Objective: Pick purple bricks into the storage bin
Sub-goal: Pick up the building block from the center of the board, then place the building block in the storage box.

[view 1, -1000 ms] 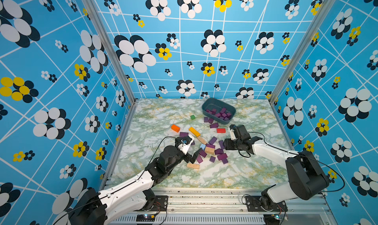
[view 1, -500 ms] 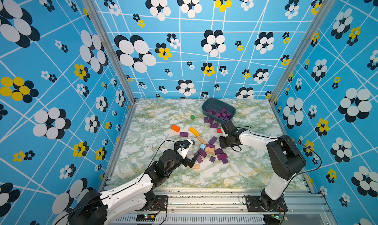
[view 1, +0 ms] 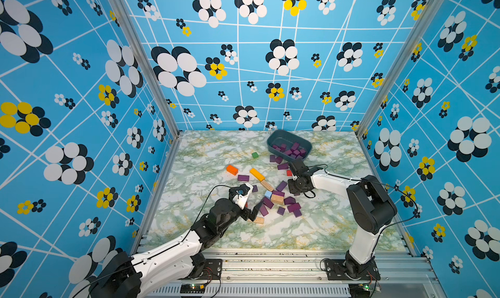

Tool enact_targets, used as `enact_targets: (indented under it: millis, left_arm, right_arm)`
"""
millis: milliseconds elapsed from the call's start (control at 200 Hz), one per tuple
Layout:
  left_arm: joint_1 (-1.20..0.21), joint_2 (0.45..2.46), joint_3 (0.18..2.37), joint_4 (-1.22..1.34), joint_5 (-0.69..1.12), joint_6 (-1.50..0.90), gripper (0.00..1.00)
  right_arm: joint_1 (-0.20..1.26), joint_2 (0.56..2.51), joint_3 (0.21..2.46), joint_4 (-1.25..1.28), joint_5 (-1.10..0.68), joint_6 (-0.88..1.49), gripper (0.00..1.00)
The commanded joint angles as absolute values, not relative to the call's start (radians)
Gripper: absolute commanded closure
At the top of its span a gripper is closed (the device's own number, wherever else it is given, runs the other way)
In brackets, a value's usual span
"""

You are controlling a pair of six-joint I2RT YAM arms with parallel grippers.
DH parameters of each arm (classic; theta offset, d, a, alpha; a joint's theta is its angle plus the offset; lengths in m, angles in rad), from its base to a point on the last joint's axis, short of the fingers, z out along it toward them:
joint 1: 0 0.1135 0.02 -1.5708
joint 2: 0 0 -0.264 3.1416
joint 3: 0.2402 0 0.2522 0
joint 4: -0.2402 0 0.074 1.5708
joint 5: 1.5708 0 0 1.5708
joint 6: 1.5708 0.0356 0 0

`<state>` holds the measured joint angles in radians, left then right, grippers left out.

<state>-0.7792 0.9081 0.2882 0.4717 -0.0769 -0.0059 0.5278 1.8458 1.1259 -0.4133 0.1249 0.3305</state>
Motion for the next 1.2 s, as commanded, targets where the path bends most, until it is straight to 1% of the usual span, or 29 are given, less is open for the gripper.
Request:
enact_targets:
  millis: [0, 160, 355, 695, 710, 785, 929, 984, 1074, 1114, 1139, 1194]
  left_arm:
    - [-0.759, 0.925, 0.282, 0.459, -0.151, -0.047, 0.00]
    - [-0.710, 0.945, 0.285, 0.429, -0.188, -0.110, 0.01]
    - [-0.659, 0.946, 0.279, 0.412, -0.183, -0.157, 0.01]
    - [-0.641, 0.943, 0.273, 0.410, -0.186, -0.159, 0.01]
    - [-0.642, 0.942, 0.273, 0.411, -0.187, -0.158, 0.01]
    - [-0.641, 0.943, 0.273, 0.412, -0.187, -0.161, 0.01]
    - [-0.640, 0.942, 0.273, 0.407, -0.188, -0.161, 0.00]
    - [-0.638, 0.939, 0.273, 0.404, -0.189, -0.161, 0.01]
    - [-0.637, 0.937, 0.275, 0.398, -0.199, -0.161, 0.00]
    - [-0.635, 0.938, 0.276, 0.392, -0.204, -0.165, 0.01]
    - [-0.632, 0.941, 0.276, 0.388, -0.205, -0.168, 0.01]
    - [-0.623, 0.947, 0.279, 0.385, -0.200, -0.175, 0.00]
  right_arm:
    - [0.528, 1.817, 1.139, -0.430, 0.043, 0.363, 0.81]
    - [0.518, 1.772, 1.211, -0.433, -0.008, 0.373, 0.81]
    - [0.469, 1.806, 1.363, -0.454, -0.029, 0.369, 0.81]
    - [0.330, 1.948, 1.592, -0.416, -0.040, 0.430, 0.81]
    - [0.326, 1.958, 1.634, -0.419, -0.041, 0.430, 0.81]
    - [0.304, 2.017, 1.709, -0.441, -0.041, 0.432, 0.81]
    - [0.279, 2.137, 1.865, -0.509, 0.012, 0.447, 0.78]
    - [0.273, 2.163, 1.897, -0.510, 0.017, 0.448, 0.72]
    - [0.273, 2.169, 1.929, -0.518, 0.015, 0.437, 0.56]
    - [0.274, 2.169, 1.923, -0.514, 0.018, 0.437, 0.47]
    - [0.274, 2.164, 1.913, -0.508, 0.020, 0.433, 0.42]
    - [0.276, 2.133, 1.878, -0.478, 0.027, 0.419, 0.36]
